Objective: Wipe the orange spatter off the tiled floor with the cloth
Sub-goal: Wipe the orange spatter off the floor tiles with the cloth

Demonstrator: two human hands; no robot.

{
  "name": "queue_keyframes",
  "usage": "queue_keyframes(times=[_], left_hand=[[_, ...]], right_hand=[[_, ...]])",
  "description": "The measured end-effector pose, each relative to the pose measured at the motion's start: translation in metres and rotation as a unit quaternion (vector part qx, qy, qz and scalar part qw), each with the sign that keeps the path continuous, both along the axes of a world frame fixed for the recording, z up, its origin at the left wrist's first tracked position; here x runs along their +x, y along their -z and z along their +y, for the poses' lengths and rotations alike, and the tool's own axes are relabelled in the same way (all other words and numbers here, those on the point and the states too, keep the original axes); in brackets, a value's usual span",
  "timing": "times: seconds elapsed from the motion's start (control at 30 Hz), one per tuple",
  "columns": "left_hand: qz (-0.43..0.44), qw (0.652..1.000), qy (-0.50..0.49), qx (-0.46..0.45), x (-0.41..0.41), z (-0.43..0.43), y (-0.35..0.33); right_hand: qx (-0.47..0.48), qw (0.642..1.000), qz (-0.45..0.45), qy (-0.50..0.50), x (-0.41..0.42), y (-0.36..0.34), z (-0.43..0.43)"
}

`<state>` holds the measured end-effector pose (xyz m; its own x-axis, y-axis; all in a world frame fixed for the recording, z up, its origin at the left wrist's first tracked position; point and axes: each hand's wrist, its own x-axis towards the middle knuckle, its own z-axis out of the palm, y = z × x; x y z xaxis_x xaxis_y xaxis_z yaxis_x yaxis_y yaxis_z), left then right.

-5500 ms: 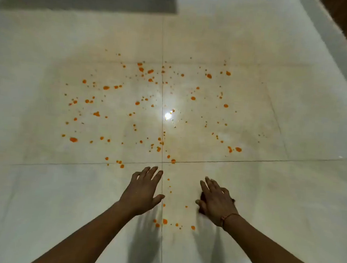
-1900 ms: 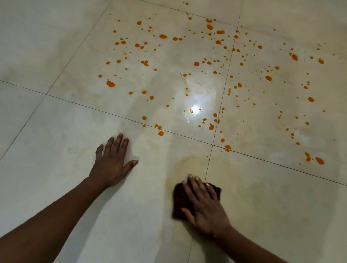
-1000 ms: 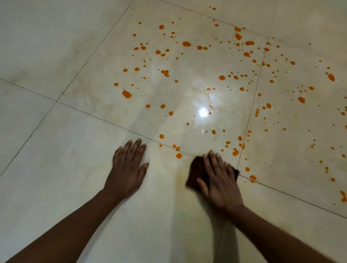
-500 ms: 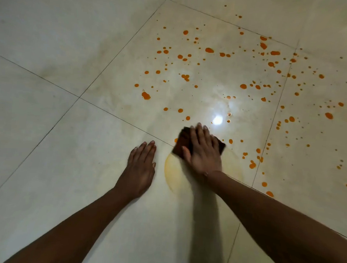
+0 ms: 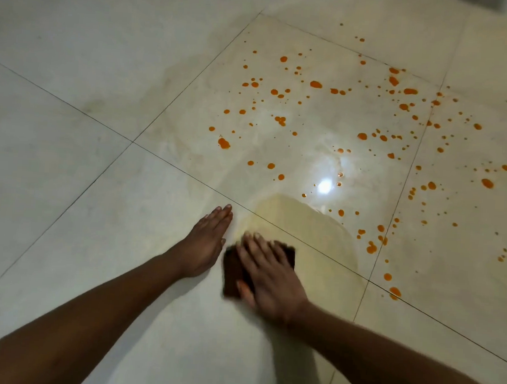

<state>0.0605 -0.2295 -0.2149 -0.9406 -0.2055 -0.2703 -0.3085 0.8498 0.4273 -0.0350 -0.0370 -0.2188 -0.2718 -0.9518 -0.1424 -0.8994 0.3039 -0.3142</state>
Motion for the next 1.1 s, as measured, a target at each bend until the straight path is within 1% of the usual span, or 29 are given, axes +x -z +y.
queue_keyframes(times=[0.03, 0.07, 0.1, 0.2, 0.23, 0.27, 0.3, 0.33, 0.37, 0.4, 0.43, 0.5, 0.53, 0.57, 0.6, 0.63, 0.7, 0.77, 0.8, 0.87, 0.93, 0.97, 1.03, 1.1], left_hand=[[-0.011, 1.000, 0.012, -0.001, -0.001, -0.005, -0.003], [-0.027, 0.999, 0.021, -0.002, -0.003, -0.006, -0.007], [-0.048, 0.998, 0.027, -0.009, -0.006, -0.007, -0.012], [-0.130, 0.989, 0.038, -0.063, -0.014, 0.004, -0.024], [-0.150, 0.984, 0.036, -0.087, -0.018, 0.010, -0.028], [-0.156, 0.981, 0.027, -0.109, -0.023, 0.016, -0.032], [-0.154, 0.981, 0.016, -0.120, -0.030, 0.022, -0.034], [-0.152, 0.981, 0.012, -0.119, -0.039, 0.030, -0.036], [-0.159, 0.981, 0.009, -0.106, -0.049, 0.037, -0.037], [-0.176, 0.981, -0.001, -0.083, -0.058, 0.048, -0.036], [-0.197, 0.978, -0.014, -0.064, -0.067, 0.057, -0.036], [-0.237, 0.969, -0.048, -0.049, -0.079, 0.074, -0.031], [-0.252, 0.965, -0.063, -0.047, -0.082, 0.081, -0.030], [-0.260, 0.961, -0.076, -0.047, -0.086, 0.086, -0.028], [-0.265, 0.959, -0.087, -0.049, -0.087, 0.089, -0.028], [-0.266, 0.958, -0.096, -0.052, -0.088, 0.091, -0.028], [-0.263, 0.957, -0.106, -0.059, -0.088, 0.093, -0.032], [-0.245, 0.962, -0.091, -0.076, -0.089, 0.098, -0.035], [-0.232, 0.966, -0.074, -0.084, -0.090, 0.101, -0.037], [-0.229, 0.969, -0.038, -0.079, -0.096, 0.105, -0.040], [-0.250, 0.966, -0.030, -0.059, -0.104, 0.106, -0.039], [-0.259, 0.964, -0.030, -0.057, -0.106, 0.106, -0.038], [-0.263, 0.962, -0.032, -0.062, -0.108, 0.105, -0.038], [-0.262, 0.963, -0.036, -0.058, -0.106, 0.106, -0.040]], right_hand=[[0.006, 0.998, 0.000, -0.060, 0.002, 0.000, 0.017], [-0.001, 0.995, 0.007, -0.095, -0.008, 0.002, 0.023], [-0.006, 0.995, 0.029, -0.092, -0.024, 0.003, 0.018], [0.034, 0.995, 0.048, 0.080, -0.087, 0.000, -0.008], [0.049, 0.993, 0.054, 0.091, -0.099, -0.002, -0.006], [0.053, 0.995, 0.054, 0.060, -0.104, -0.005, 0.002], [0.057, 0.997, 0.056, -0.005, -0.105, -0.005, 0.014], [0.070, 0.991, 0.057, -0.095, -0.105, -0.005, 0.031], [0.082, 0.979, 0.056, -0.180, -0.114, -0.005, 0.045], [0.078, 0.970, 0.063, -0.222, -0.134, -0.004, 0.055], [0.075, 0.973, 0.080, -0.204, -0.155, -0.004, 0.061], [0.096, 0.989, 0.102, -0.043, -0.197, -0.010, 0.068], [0.106, 0.988, 0.104, 0.031, -0.211, -0.010, 0.073], [0.107, 0.986, 0.097, 0.088, -0.215, -0.009, 0.080], [0.097, 0.984, 0.086, 0.125, -0.207, -0.009, 0.087], [0.083, 0.984, 0.075, 0.141, -0.192, -0.006, 0.099], [0.063, 0.988, 0.052, 0.134, -0.154, -0.005, 0.139], [0.047, 0.990, 0.034, 0.131, -0.136, -0.004, 0.176], [0.047, 0.988, 0.029, 0.143, -0.140, -0.003, 0.178], [0.035, 0.976, 0.035, 0.212, -0.162, -0.002, 0.150], [0.043, 0.956, 0.037, 0.286, -0.182, 0.000, 0.116], [0.042, 0.952, 0.036, 0.299, -0.181, 0.001, 0.112], [0.025, 0.964, 0.034, 0.261, -0.161, 0.001, 0.139], [0.031, 0.977, 0.021, 0.208, -0.123, -0.002, 0.186]])
